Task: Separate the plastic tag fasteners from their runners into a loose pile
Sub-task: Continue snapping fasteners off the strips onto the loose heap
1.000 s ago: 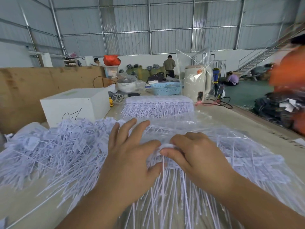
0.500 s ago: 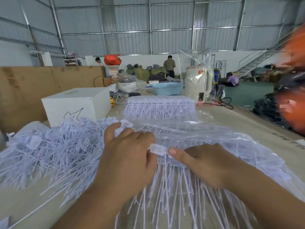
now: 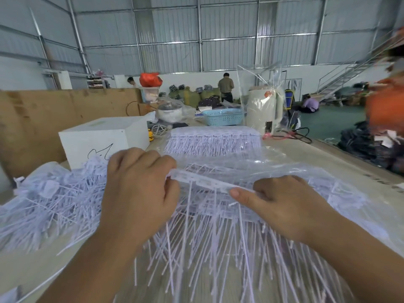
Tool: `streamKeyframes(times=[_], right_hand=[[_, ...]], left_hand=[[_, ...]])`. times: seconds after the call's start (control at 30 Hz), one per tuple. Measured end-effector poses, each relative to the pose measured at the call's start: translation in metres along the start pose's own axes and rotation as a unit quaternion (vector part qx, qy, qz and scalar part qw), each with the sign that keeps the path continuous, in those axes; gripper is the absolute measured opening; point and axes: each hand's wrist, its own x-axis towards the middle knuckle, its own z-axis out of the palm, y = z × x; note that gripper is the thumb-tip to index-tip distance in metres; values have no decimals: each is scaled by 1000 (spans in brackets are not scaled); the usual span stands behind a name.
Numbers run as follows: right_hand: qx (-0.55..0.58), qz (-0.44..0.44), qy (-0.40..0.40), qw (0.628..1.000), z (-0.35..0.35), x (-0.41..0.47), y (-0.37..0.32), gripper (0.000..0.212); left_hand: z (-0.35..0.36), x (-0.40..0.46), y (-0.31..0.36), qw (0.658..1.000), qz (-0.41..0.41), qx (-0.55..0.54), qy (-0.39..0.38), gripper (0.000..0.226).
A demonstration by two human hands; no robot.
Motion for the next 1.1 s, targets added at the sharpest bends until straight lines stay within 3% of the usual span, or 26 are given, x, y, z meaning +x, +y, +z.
streamKeyframes(times=[0.13, 0.27, 0.33, 0.43, 0.57, 0.7, 0.97, 1.1], right_hand=[[-31, 13, -19, 999, 2, 1, -1, 87], [-63, -1, -63, 996, 3, 1, 6, 66], [-72, -22, -73, 994, 4, 1, 8, 67], [-73, -49, -48, 995, 5, 3, 8, 73], [-3, -107, -1, 994, 2, 3, 10, 52], [38, -102, -22, 994, 0, 3, 11, 47], [-33, -32, -127, 991, -5, -1, 10, 17], [-74, 43, -156, 984, -6, 0, 10, 41]], left_hand=[[5, 1, -9, 999, -19, 28, 4, 23], [12, -5, -2, 996, -36, 27, -82, 20], [15, -7, 1, 993, -37, 10, -110, 19], [21, -11, 8, 989, 5, -34, -141, 28], [28, -16, 16, 970, 58, -146, -188, 32], [25, -15, 18, 945, -14, -287, -157, 14], [13, -15, 30, 939, -9, -334, -76, 13], [8, -14, 30, 946, -10, -322, -31, 33]])
